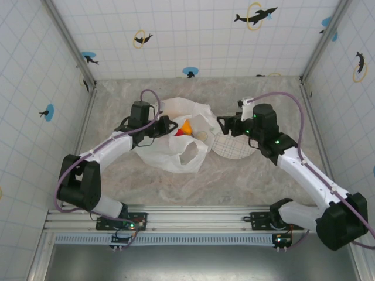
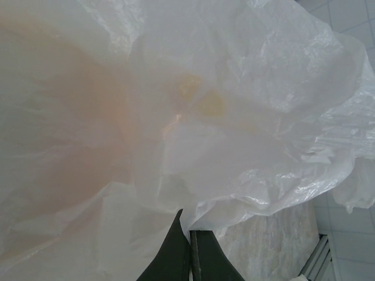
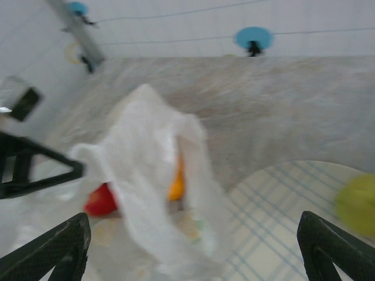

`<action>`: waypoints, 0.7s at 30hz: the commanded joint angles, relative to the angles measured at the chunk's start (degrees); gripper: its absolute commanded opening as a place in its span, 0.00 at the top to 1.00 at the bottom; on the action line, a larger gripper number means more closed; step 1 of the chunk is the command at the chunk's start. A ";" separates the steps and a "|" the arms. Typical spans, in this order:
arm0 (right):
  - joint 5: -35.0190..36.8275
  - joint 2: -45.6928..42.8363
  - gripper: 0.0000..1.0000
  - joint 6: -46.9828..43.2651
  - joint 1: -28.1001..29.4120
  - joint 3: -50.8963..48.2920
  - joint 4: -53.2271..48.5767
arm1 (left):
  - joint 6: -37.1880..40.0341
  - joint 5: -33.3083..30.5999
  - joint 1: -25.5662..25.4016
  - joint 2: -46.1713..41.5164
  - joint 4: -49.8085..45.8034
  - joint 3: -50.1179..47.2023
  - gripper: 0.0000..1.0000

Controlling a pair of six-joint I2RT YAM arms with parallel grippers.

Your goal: Place the fruits into the plastic bag

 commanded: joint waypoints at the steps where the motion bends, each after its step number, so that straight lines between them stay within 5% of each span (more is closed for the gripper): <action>1: 17.32 1.96 0.07 -4.17 -2.78 1.30 -9.32 | -0.96 1.41 0.56 -0.26 1.47 -0.63 1.00; 4: 22.60 6.17 0.06 -5.55 -6.42 1.55 -10.42 | -1.06 1.24 0.64 -1.15 1.81 -1.11 1.00; 8: 21.18 12.45 0.06 -5.17 -9.90 2.22 -9.78 | -1.17 1.00 0.80 -1.91 2.06 -1.70 1.00; 21: 20.64 27.90 0.07 -4.26 -10.29 8.02 -7.87 | -1.48 1.60 1.64 -2.44 2.00 -2.24 1.00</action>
